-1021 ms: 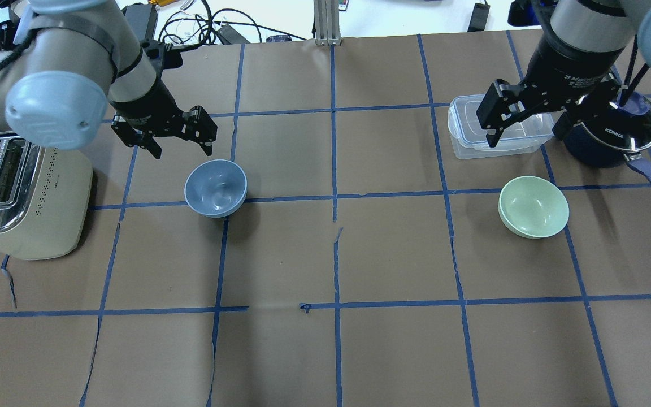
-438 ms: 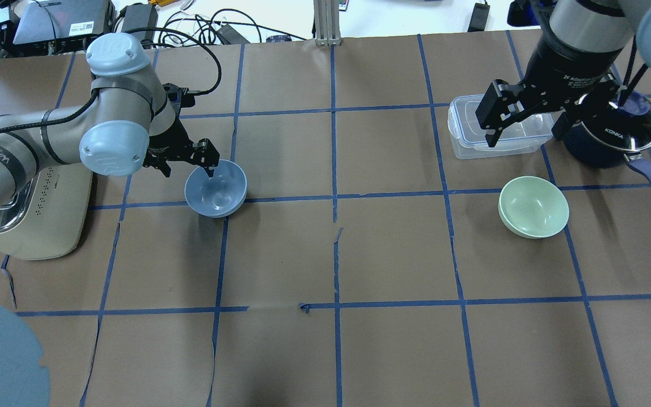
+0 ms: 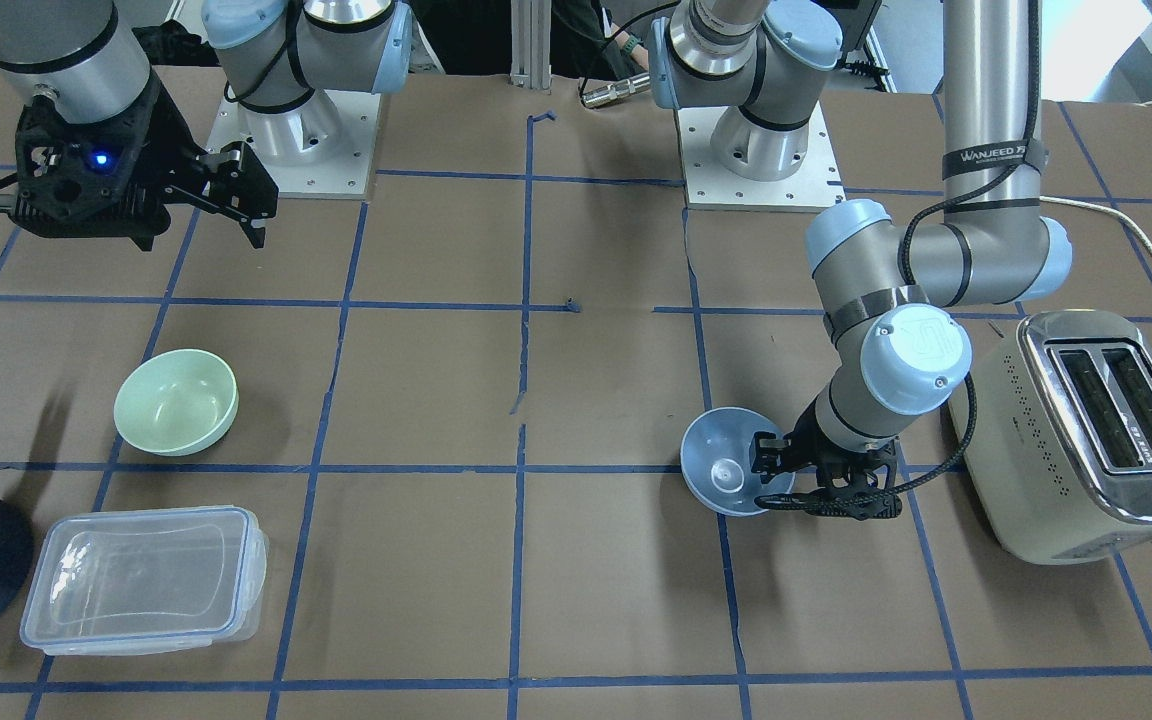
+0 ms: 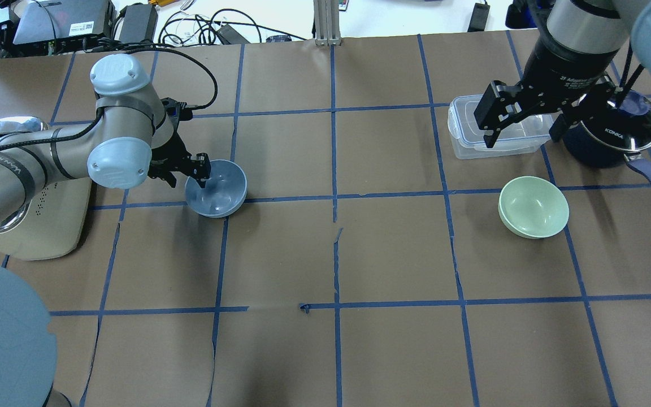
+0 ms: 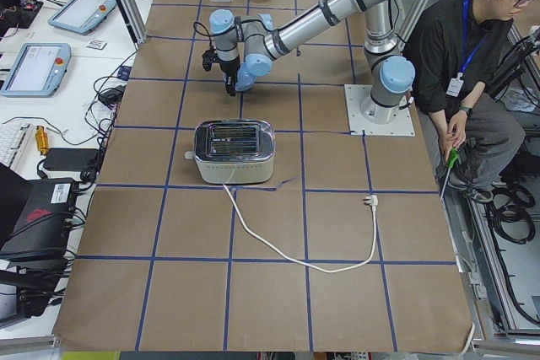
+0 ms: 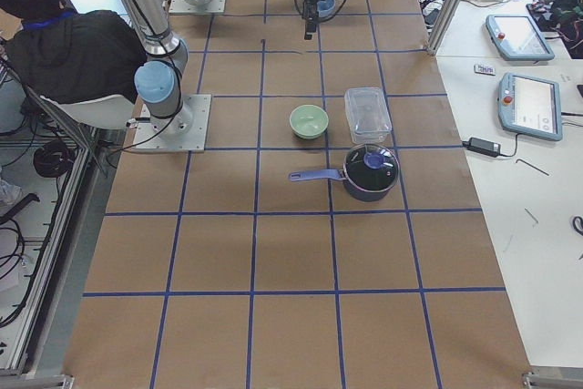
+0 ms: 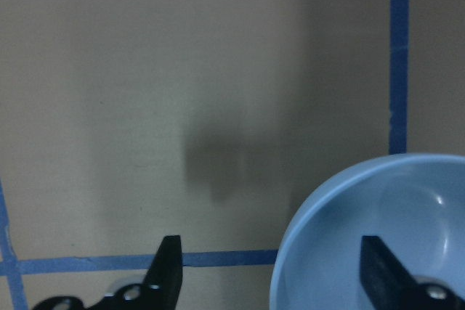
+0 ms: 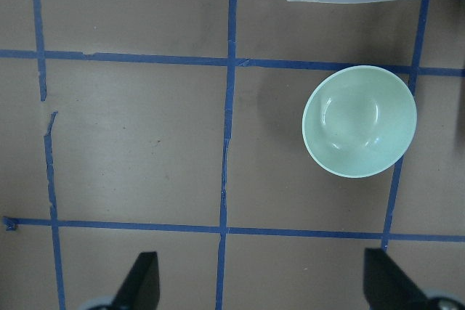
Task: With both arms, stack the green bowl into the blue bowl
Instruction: 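Lower the left gripper onto the light blue bowl rim and grasp it, then slide the blue bowl to center with left gripper while right gripper reaches green bowl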
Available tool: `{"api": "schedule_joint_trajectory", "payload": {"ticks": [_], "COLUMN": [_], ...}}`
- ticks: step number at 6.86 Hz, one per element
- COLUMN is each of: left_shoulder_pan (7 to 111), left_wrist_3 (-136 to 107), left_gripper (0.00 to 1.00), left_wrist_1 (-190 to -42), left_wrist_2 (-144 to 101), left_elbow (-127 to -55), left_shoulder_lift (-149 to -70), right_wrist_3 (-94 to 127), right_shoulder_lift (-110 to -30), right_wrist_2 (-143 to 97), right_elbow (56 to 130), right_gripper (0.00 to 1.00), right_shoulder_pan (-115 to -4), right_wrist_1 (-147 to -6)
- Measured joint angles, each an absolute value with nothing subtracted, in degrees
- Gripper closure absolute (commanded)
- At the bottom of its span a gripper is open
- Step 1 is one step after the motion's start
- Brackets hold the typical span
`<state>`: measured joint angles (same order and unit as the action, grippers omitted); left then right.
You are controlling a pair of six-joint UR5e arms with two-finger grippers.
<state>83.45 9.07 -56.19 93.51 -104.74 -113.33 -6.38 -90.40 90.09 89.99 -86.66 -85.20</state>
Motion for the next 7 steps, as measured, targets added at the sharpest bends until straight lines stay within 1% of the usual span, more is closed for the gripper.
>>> {"api": "schedule_joint_trajectory", "payload": {"ticks": [1, 3, 5, 6, 7], "left_shoulder_pan": [83.4, 83.4, 84.1, 86.1, 90.3], "left_wrist_3": [8.3, 7.7, 6.6, 3.6, -1.0], "left_gripper": [1.0, 1.0, 1.0, 1.0, 1.0], "left_wrist_1": [-55.9, -56.0, -56.1, -56.1, -56.1], "left_wrist_2": [93.2, 91.1, 86.7, 84.3, 83.2], "left_elbow": [-105.7, -106.0, -105.7, -105.1, -104.1], "left_shoulder_lift": [-113.3, -112.8, -112.0, -111.3, -110.6], "right_wrist_3": [-6.5, -6.9, -6.9, -6.7, -6.6], "right_shoulder_lift": [-90.2, -89.4, -87.4, -86.1, -84.6], "right_wrist_2": [90.1, 90.8, 90.8, 90.7, 90.5], "right_elbow": [90.0, 90.1, 90.8, 92.5, 95.9], "right_gripper": [0.0, 0.0, 0.0, 0.0, 0.0], "right_shoulder_pan": [-86.5, -85.0, -81.3, -79.6, -78.4], "right_wrist_1": [-85.6, -86.2, -88.1, -92.2, -98.5]}}
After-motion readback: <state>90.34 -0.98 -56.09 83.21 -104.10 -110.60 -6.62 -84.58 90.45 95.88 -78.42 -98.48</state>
